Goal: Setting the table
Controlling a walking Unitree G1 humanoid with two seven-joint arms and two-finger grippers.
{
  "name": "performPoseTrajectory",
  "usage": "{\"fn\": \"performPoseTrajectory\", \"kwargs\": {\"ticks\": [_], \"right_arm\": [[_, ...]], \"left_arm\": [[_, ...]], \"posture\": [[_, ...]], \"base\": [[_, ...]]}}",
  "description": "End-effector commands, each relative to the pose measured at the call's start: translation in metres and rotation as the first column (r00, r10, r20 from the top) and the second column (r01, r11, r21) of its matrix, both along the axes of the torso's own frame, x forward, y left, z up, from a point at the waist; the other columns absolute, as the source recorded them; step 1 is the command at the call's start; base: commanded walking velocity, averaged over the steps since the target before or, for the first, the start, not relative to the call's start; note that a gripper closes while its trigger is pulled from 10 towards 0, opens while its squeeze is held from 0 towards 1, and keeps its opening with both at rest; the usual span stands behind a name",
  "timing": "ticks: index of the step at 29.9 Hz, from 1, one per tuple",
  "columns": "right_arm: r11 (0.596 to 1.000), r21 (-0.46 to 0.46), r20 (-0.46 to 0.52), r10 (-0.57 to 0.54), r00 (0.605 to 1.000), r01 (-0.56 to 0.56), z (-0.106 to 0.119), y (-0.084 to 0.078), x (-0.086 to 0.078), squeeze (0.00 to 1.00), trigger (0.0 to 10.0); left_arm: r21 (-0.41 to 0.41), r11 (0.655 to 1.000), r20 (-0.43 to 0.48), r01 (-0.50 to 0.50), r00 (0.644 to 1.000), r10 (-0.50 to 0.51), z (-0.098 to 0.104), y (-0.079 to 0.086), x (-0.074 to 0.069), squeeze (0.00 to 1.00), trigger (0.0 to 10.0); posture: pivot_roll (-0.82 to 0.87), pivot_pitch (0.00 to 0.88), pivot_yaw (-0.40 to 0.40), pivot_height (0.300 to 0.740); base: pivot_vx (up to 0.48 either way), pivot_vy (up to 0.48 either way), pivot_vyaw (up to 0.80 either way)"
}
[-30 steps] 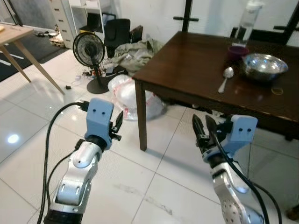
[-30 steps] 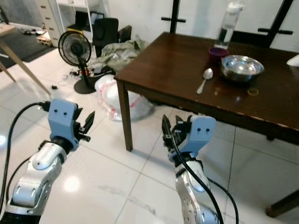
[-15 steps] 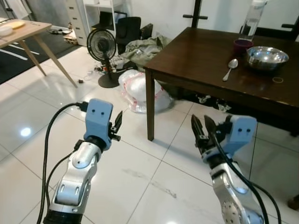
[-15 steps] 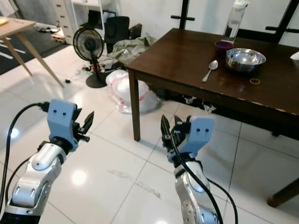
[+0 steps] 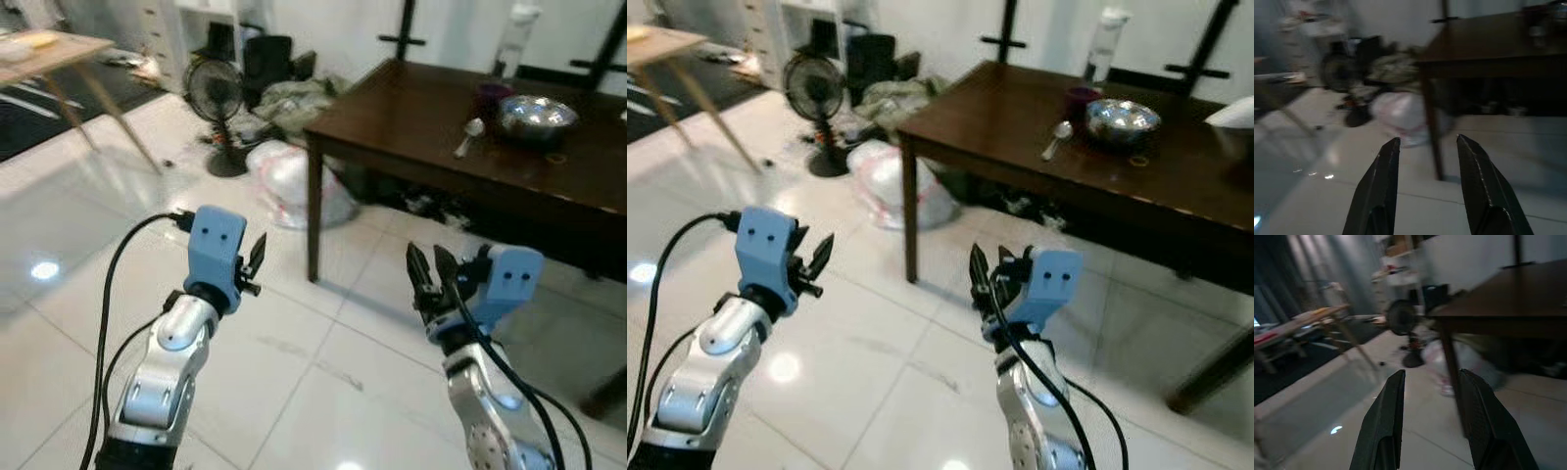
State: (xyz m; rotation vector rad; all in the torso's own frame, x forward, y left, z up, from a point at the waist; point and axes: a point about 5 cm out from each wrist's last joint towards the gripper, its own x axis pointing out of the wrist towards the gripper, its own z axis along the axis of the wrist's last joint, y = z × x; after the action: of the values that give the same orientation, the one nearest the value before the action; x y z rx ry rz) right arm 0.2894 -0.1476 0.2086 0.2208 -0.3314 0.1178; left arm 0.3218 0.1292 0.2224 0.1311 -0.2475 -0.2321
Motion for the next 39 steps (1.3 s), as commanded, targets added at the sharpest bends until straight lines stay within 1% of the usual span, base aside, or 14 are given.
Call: {"fn": "performPoseTrajectory", "kwargs": {"ticks": [1,4,10,17,19,22,39], "right_arm": [[1.0,0.007,-0.006,0.004,1.0,-0.004,-0.001,0.001,-0.001,0.0,10.0],[1.0,0.007,-0.006,0.004,1.0,-0.004,-0.001,0.001,-0.001,0.0,10.0],[1.0,0.006,-0.004,0.004,1.0,-0.004,-0.001,0.001,-0.001,0.0,10.0],[1.0,-0.008,-0.004,0.019,1.0,-0.019,-0.002,0.003,-0.001,0.0,10.0],[0.998,-0.03,-0.003,0.046,0.999,-0.046,-0.003,0.007,-0.002,0.0,10.0],[0.998,-0.036,-0.003,0.055,0.998,-0.056,-0.003,0.009,-0.002,0.0,10.0],[0.996,-0.05,-0.008,0.07,0.998,-0.07,-0.005,0.012,-0.003,0.0,10.0]], "left_arm": [[-0.006,1.0,-0.028,-0.006,1.0,0.005,-0.007,0.001,0.0,0.0,10.0],[-0.017,1.0,-0.037,-0.004,0.999,0.004,-0.007,0.001,0.0,0.0,10.0],[-0.01,1.0,-0.031,-0.02,0.999,0.02,-0.006,0.002,0.002,0.0,10.0],[-0.004,0.999,-0.02,-0.036,0.999,0.036,-0.006,0.005,0.003,0.0,10.0],[-0.004,0.999,-0.018,-0.035,0.999,0.035,-0.006,0.004,0.003,0.0,10.0],[-0.003,0.999,-0.017,-0.034,0.999,0.034,-0.006,0.004,0.003,0.0,10.0],[-0.002,1.0,-0.012,-0.029,0.999,0.029,-0.006,0.003,0.003,0.0,10.0]], "posture": [[0.06,0.115,0.109,0.74],[0.06,0.115,0.109,0.74],[0.06,0.115,0.109,0.74],[0.06,0.106,0.11,0.74],[0.06,0.106,0.11,0.74],[0.06,0.104,0.11,0.74],[0.06,0.112,0.113,0.74]], "base": [[0.0,0.0,0.0],[0.0,0.0,0.0],[0.0,0.0,0.0],[0.456,0.0,0.0],[0.472,0.0,0.0],[0.472,0.0,0.0],[0.472,0.0,0.0]]}}
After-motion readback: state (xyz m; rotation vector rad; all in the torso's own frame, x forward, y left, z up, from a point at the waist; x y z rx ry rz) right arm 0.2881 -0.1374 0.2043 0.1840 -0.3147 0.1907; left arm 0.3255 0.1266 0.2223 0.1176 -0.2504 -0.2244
